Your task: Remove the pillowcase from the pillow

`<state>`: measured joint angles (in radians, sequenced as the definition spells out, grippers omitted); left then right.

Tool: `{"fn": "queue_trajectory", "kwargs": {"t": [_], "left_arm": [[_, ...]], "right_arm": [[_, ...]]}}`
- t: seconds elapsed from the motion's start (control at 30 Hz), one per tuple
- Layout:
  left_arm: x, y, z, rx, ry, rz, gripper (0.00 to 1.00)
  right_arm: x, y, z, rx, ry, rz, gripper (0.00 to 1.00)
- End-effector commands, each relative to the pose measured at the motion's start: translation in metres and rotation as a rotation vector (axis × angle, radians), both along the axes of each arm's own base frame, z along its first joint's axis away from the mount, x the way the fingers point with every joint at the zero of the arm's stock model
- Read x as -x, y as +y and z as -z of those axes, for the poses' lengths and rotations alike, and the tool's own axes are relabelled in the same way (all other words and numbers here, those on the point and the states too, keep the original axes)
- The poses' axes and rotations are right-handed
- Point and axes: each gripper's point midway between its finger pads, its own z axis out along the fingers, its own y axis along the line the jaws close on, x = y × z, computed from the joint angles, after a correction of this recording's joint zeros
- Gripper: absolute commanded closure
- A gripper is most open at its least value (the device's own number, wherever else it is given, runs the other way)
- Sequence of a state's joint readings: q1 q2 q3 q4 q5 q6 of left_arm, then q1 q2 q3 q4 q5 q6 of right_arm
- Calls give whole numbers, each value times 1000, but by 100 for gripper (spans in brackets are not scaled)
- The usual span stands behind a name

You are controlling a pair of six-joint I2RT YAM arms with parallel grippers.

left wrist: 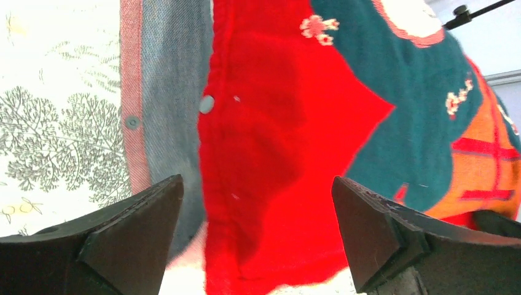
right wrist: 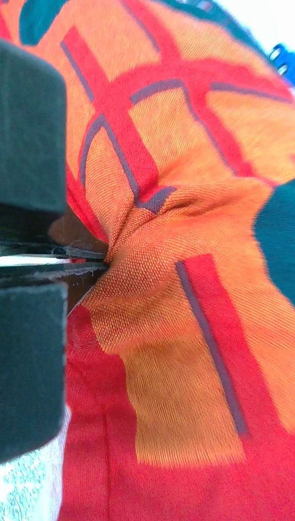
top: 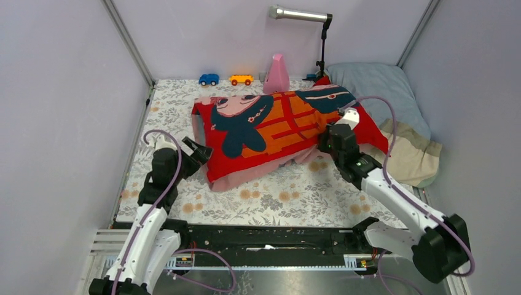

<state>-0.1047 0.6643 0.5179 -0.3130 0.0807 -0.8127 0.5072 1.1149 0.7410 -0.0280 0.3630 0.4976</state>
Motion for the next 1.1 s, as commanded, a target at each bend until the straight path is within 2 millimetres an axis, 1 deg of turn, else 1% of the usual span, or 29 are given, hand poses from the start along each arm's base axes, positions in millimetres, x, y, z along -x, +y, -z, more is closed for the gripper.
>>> {"fn": "queue_trajectory", "kwargs": {"t": [0.0,0.03,0.07,0.1,0.13,0.17,0.2,0.27,0.33,0.37,0.43,0.5,0.53,0.57,0.63,0.7,0.77,0.8,0.83,0.97,1.0,1.07], "left_arm": [[-4,-12,-2,84,-105,38,1],[-4,-15,-1,83,-113,61,1],[-4,-17,-1,78,-118,77,1],[-4,-18,-1,68,-115,88,1],[-4,-19,0,60,-108,99,1],[-4,-20,-1,52,-104,114,1],[-4,-22,0,47,-100,133,1],[-4,-28,1,42,-97,177,1],[-3,-33,3,42,-97,212,1],[-3,-35,4,46,-99,224,1],[-3,-36,6,50,-98,230,1],[-3,-35,5,52,-101,224,1],[-3,-34,5,49,-102,215,1],[-4,-31,4,44,-100,199,1],[-5,-22,3,24,-92,143,1],[-7,-3,6,-8,-70,30,1],[-4,16,14,-36,-25,-82,1],[-3,24,15,-52,-15,-120,1],[-2,28,17,-63,-4,-142,1],[2,32,21,-69,3,-165,1],[2,33,21,-65,-1,-167,1],[3,33,21,-62,-3,-171,1]], "right_arm": [[-4,-46,-65,2,-223,163,98],[-1,-37,-77,-27,-260,105,91],[3,-32,-88,-48,-288,64,83],[5,-28,-97,-59,-299,38,77],[8,-25,-104,-63,-302,14,68],[9,-21,-112,-55,-305,-17,54],[12,-18,-114,-43,-283,-48,39],[13,-4,-119,-28,-251,-134,20],[16,17,-124,-53,-221,-248,6],[17,26,-125,-67,-205,-294,1],[18,47,-124,-109,-164,-381,0],[15,63,-120,-125,-122,-409,0],[13,71,-117,-92,-110,-391,0],[12,80,-112,-19,-108,-366,0],[19,108,-104,130,-121,-381,1],[23,137,-97,141,-102,-440,0],[27,162,-87,104,-67,-510,0],[29,173,-82,98,-55,-534,0],[32,185,-73,118,-40,-560,0],[44,228,-44,282,-22,-627,0],[45,240,-41,309,-17,-645,0],[51,258,-27,355,12,-677,0]]}}
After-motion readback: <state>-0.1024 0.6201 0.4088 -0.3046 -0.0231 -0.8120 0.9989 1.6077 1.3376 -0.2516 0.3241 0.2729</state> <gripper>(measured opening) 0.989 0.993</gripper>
